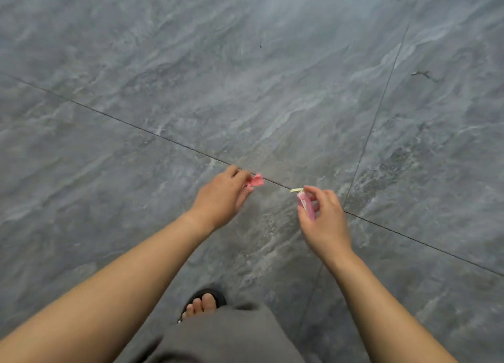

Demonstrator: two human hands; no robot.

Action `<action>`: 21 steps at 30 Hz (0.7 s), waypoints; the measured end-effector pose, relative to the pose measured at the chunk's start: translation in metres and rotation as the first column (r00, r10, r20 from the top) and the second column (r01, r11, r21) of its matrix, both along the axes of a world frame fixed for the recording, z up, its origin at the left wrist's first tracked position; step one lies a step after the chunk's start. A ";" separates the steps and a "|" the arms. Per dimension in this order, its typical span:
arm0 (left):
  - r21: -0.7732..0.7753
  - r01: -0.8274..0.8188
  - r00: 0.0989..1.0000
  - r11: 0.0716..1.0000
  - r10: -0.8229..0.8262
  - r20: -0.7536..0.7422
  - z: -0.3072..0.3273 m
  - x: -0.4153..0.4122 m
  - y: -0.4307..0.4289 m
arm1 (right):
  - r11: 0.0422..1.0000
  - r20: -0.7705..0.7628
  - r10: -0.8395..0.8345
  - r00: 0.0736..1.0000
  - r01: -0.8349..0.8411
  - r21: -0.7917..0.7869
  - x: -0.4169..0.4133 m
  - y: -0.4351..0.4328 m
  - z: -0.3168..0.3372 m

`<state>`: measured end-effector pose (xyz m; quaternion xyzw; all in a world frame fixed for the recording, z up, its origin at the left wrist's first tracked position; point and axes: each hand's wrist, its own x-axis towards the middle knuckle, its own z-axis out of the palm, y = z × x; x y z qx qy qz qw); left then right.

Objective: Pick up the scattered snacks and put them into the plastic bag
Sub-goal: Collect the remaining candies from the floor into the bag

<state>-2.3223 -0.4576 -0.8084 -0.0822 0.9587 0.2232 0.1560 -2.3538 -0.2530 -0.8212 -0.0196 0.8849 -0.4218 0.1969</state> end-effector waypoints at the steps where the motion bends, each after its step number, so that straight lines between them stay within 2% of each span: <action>1: 0.000 -0.043 0.999 0.999 0.043 -0.012 0.026 0.006 -0.004 | 0.999 -0.005 0.028 1.000 -0.028 -0.016 -0.002 -0.005 0.024; 6: 0.030 -0.179 0.980 0.983 0.181 -0.088 0.201 0.017 -0.006 | 0.992 -0.043 0.111 0.993 -0.113 -0.046 -0.010 -0.008 0.200; 15: 0.107 -0.345 0.912 0.932 0.360 -0.198 0.578 0.050 0.044 | 0.968 -0.134 0.242 0.961 -0.248 -0.032 0.011 0.009 0.594; 18: 0.158 -0.470 0.843 0.868 0.495 -0.211 0.669 0.082 0.055 | 0.942 -0.172 0.326 0.929 -0.336 -0.026 0.028 0.007 0.690; 21: 0.161 -0.590 0.762 0.791 0.612 -0.214 0.727 0.115 0.050 | 0.913 -0.225 0.395 0.891 -0.407 -0.011 0.045 -0.002 0.748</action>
